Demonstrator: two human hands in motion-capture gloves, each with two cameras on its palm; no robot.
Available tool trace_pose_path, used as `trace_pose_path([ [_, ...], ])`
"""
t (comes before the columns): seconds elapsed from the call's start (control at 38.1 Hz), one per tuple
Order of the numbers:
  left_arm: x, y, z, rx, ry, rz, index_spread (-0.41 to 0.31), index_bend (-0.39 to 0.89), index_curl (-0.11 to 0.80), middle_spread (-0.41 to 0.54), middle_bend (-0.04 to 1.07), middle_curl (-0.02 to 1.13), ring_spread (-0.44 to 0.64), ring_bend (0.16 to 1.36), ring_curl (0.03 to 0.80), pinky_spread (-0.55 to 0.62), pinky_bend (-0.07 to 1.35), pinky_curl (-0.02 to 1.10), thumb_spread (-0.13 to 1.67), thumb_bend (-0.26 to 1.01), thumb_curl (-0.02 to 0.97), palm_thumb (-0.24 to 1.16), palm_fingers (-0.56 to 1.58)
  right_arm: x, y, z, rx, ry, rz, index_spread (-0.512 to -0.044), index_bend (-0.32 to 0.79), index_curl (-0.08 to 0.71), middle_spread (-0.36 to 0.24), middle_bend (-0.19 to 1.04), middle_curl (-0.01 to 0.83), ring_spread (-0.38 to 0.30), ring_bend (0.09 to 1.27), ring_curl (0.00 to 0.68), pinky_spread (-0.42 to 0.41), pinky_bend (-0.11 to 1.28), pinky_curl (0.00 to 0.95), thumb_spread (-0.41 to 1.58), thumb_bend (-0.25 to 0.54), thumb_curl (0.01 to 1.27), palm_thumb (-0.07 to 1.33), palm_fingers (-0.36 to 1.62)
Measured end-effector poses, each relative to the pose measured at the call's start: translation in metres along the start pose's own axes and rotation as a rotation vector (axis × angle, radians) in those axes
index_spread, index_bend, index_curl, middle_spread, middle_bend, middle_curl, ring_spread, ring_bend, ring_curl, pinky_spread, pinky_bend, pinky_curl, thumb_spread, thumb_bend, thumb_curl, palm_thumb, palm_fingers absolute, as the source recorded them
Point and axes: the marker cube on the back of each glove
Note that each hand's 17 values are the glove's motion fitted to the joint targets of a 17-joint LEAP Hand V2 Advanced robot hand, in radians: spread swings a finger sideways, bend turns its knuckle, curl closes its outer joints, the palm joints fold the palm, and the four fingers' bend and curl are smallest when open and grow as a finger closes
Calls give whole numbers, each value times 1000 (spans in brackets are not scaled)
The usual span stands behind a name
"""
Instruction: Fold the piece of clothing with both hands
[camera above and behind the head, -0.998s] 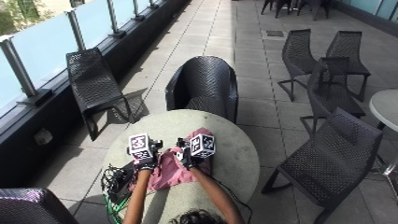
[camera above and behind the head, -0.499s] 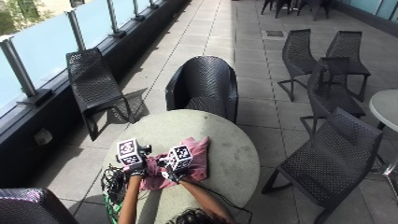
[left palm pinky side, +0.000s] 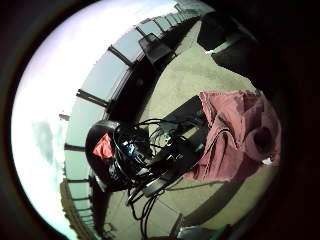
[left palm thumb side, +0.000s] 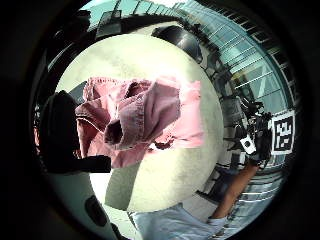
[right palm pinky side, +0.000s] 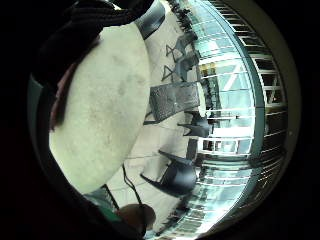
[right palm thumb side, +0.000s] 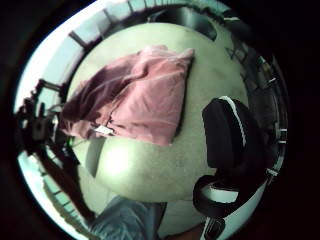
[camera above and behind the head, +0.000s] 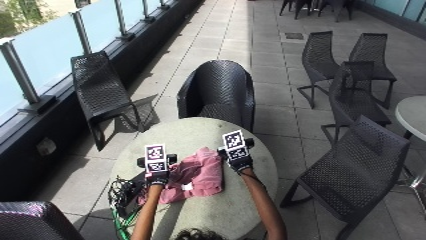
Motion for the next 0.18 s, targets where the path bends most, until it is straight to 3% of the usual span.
trace_pose_path([
  [0.18,31,8,-1,-56,-23,23,-81,136,326,-51,177,362,107,552,326,328,304,382,1551,121,345,678,477,49,21,-17,223,-149,185,-340,169,321,-115,224,406,10,294,299,181,499,332,1294,42,379,751,401],
])
